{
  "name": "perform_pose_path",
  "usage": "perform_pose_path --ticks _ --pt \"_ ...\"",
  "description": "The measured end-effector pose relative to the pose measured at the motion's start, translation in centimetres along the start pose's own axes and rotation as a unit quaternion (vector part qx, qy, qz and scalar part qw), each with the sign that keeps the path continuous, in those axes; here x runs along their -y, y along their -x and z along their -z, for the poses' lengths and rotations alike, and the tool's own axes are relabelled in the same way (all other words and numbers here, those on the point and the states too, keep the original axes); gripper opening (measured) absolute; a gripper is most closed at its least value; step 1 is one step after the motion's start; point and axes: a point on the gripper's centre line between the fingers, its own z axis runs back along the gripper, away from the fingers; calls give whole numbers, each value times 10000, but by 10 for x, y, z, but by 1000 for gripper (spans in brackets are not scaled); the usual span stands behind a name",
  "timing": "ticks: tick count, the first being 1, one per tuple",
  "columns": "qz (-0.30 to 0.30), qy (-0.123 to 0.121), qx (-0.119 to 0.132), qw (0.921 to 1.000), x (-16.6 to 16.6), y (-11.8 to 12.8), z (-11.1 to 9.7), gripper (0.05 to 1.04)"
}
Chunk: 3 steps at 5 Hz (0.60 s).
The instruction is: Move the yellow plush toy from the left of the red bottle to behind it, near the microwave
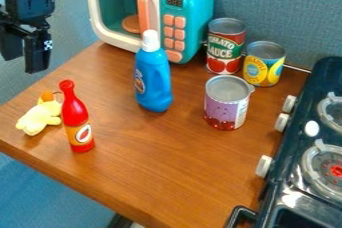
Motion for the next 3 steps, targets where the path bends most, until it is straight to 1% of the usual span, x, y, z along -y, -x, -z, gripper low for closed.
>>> perform_pose_path --ticks 1,2,3 --pt "33 111 -145 9998 3 -1 11 1004" --pt "37 289 -169 9994 6 -4 18 1004" --pt "-55 289 -187 9994 6 -8 28 1004"
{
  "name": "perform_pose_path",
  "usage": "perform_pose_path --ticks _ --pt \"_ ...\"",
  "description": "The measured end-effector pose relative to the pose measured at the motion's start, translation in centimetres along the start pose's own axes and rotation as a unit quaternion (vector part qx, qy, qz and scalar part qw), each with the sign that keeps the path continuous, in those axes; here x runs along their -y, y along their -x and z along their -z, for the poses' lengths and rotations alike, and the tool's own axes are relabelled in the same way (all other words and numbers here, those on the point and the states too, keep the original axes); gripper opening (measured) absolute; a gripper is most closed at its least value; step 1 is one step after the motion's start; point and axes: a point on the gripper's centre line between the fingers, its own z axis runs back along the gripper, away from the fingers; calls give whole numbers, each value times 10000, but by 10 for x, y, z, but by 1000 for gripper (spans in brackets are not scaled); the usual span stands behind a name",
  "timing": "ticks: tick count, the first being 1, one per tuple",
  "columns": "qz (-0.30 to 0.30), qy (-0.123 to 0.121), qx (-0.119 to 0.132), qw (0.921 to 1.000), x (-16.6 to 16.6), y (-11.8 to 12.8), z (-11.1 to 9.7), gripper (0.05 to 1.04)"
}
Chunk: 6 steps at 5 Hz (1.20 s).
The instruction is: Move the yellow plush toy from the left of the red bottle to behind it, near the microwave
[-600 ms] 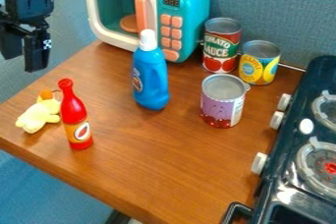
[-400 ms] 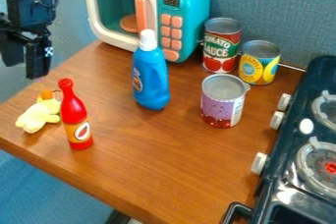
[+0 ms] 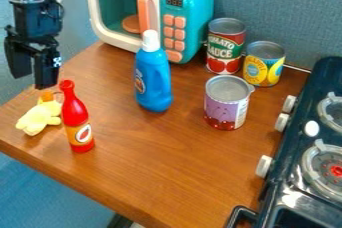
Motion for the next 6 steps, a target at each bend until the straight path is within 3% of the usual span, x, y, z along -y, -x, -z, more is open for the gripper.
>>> perform_pose_path --ticks 1,2,4,6 --pt "-107 -45 56 9999 -2 -6 13 1004" --pt "-172 -328 43 9993 -1 -18 26 1004" --pt "36 -161 -285 9995 1 -19 41 1004" --pt "-287 -111 -576 9979 -22 -18 56 1004"
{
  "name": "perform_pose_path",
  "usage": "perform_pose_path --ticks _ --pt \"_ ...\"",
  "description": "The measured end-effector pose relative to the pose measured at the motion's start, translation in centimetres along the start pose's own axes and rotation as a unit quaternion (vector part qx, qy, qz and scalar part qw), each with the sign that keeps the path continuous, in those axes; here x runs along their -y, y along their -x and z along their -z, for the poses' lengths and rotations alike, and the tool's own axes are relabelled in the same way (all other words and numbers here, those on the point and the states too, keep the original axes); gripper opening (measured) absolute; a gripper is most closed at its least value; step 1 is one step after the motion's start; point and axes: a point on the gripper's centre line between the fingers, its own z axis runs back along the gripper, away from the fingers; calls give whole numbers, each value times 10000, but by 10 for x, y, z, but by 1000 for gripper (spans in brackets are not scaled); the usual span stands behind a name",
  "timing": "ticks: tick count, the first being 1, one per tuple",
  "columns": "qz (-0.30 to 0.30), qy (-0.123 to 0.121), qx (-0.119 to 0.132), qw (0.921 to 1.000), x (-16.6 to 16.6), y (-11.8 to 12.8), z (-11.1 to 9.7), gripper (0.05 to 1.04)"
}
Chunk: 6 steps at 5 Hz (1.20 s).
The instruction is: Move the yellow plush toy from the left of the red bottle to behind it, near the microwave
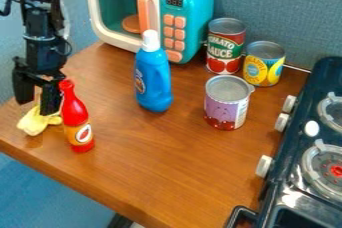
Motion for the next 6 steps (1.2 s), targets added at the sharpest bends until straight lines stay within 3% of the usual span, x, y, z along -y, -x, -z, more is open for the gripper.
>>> perform_pose_path --ticks 2,3,4,5,6 --pt "-47 -53 -92 9999 -4 -2 3 950" --pt "-40 -4 -136 9999 -1 0 7 673" --pt "-33 189 38 9998 6 1 -1 518" --pt "-149 407 309 9986 3 8 -25 484" --pt "-267 373 482 9978 0 8 -45 485"
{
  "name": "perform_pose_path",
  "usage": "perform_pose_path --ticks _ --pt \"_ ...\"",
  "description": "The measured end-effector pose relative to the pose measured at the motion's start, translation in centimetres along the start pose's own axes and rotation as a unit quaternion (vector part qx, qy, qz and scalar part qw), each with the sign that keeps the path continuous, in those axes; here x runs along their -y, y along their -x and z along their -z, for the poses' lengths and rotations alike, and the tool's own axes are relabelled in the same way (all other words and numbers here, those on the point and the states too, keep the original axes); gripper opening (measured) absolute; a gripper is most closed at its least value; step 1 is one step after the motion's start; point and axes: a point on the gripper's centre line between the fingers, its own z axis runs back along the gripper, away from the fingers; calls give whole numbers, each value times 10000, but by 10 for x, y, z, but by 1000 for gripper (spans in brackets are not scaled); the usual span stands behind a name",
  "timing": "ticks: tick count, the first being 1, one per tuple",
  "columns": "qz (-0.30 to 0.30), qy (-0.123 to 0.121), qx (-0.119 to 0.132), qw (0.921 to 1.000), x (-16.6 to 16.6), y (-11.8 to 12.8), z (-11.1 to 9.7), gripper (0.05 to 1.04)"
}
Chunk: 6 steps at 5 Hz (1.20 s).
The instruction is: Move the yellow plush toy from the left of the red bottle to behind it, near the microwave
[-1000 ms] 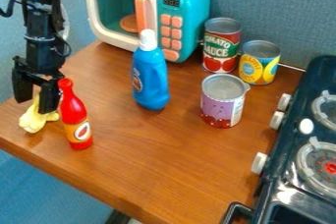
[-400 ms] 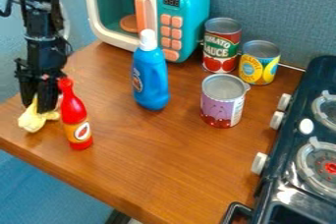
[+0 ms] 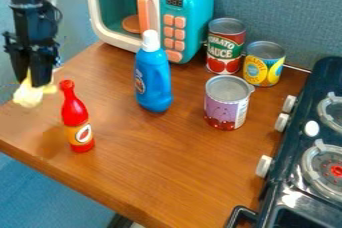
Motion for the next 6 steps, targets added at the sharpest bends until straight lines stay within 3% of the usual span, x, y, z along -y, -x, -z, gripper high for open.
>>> perform_pose_path --ticks 2,3,4,6 --pt "431 -279 481 9975 28 -31 -47 485" --pt "305 -401 441 9978 26 -56 -42 485" --pt "239 -434 242 9985 24 -78 -34 485" --pt "21 -609 -239 9979 6 -99 -1 485"
